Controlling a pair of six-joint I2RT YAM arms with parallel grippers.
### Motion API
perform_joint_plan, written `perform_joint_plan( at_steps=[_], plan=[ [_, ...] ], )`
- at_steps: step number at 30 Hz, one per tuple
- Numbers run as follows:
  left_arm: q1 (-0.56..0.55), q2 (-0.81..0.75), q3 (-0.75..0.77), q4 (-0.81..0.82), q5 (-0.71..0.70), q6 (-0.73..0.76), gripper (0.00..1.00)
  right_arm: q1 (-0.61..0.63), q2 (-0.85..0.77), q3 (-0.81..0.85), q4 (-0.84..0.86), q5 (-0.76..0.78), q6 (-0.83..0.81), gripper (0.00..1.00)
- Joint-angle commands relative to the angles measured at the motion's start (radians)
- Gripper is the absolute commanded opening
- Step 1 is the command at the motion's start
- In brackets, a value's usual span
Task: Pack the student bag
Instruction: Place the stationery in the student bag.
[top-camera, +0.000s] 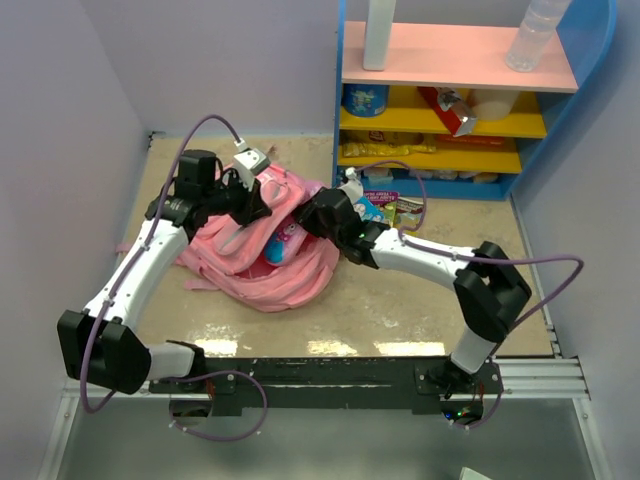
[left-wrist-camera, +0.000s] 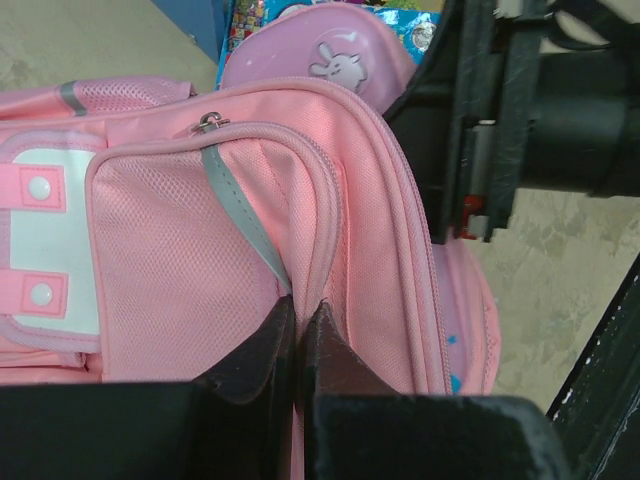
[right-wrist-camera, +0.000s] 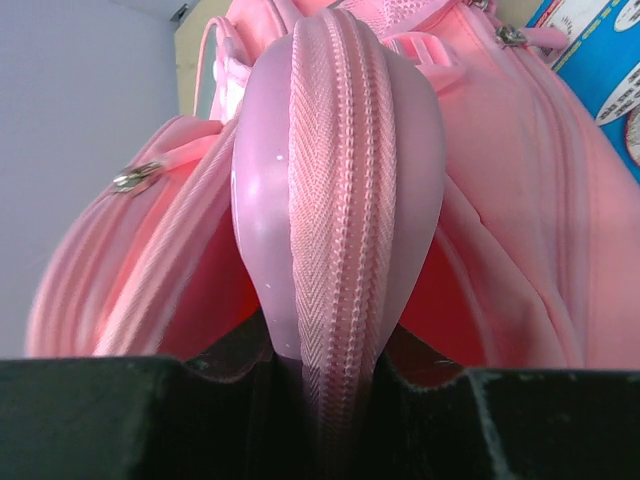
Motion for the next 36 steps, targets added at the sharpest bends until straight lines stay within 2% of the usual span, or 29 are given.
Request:
perform_joint_plan(
  at_steps=[1, 4, 9, 12, 13, 14, 17, 21, 24, 27, 28, 31, 32, 33, 36],
  plan=[
    [-0.009, -0.069, 0.083, 0.134, 0.104, -0.025, 0.0, 0.023, 0.045, 0.087, 0.085, 0.021, 0.092, 0.0],
    [-0.008, -0.063, 0.092, 0.128, 0.126, -0.045, 0.0, 0.051, 0.103, 0.104, 0.129, -0.007, 0.086, 0.0],
    [-0.006, -0.065, 0.105, 0.128, 0.139, -0.058, 0.0, 0.087, 0.19, 0.153, 0.322, -0.173, -0.021, 0.0],
    [-0.006, -0.069, 0.1, 0.128, 0.147, -0.061, 0.0, 0.084, 0.256, 0.217, 0.367, -0.267, -0.095, 0.39],
    [-0.005, -0.072, 0.098, 0.127, 0.144, -0.058, 0.0, 0.086, 0.255, 0.234, 0.353, -0.304, -0.124, 0.65],
    [0.0, -0.074, 0.094, 0.125, 0.144, -0.053, 0.0, 0.086, 0.237, 0.246, 0.271, -0.292, -0.156, 0.72],
    [0.006, -0.08, 0.079, 0.122, 0.12, -0.029, 0.0, 0.086, 0.087, 0.147, 0.218, -0.219, -0.251, 0.8],
    [0.009, -0.057, 0.034, 0.136, 0.083, -0.007, 0.0, 0.08, -0.137, -0.057, 0.131, -0.139, -0.343, 0.8],
    [0.008, -0.022, 0.006, 0.151, 0.064, -0.004, 0.0, 0.08, -0.295, -0.175, 0.128, -0.108, -0.388, 0.72],
    [0.008, 0.007, -0.015, 0.171, 0.06, -0.007, 0.0, 0.08, -0.421, -0.258, 0.098, -0.094, -0.409, 0.58],
    [0.008, 0.012, -0.021, 0.18, 0.054, -0.01, 0.0, 0.08, -0.44, -0.272, 0.097, -0.094, -0.414, 0.39],
    [0.008, 0.02, -0.041, 0.194, 0.043, -0.01, 0.0, 0.086, -0.483, -0.294, 0.033, -0.11, -0.449, 0.13],
    [0.008, 0.02, -0.056, 0.199, 0.04, -0.01, 0.0, 0.091, -0.495, -0.301, 0.026, -0.114, -0.46, 0.1],
    [0.008, 0.021, -0.063, 0.203, 0.037, -0.01, 0.0, 0.107, -0.506, -0.318, 0.029, -0.119, -0.492, 0.09],
    [0.005, 0.043, -0.084, 0.213, 0.05, -0.008, 0.0, 0.181, -0.503, -0.294, 0.023, -0.116, -0.57, 0.28]
  ],
)
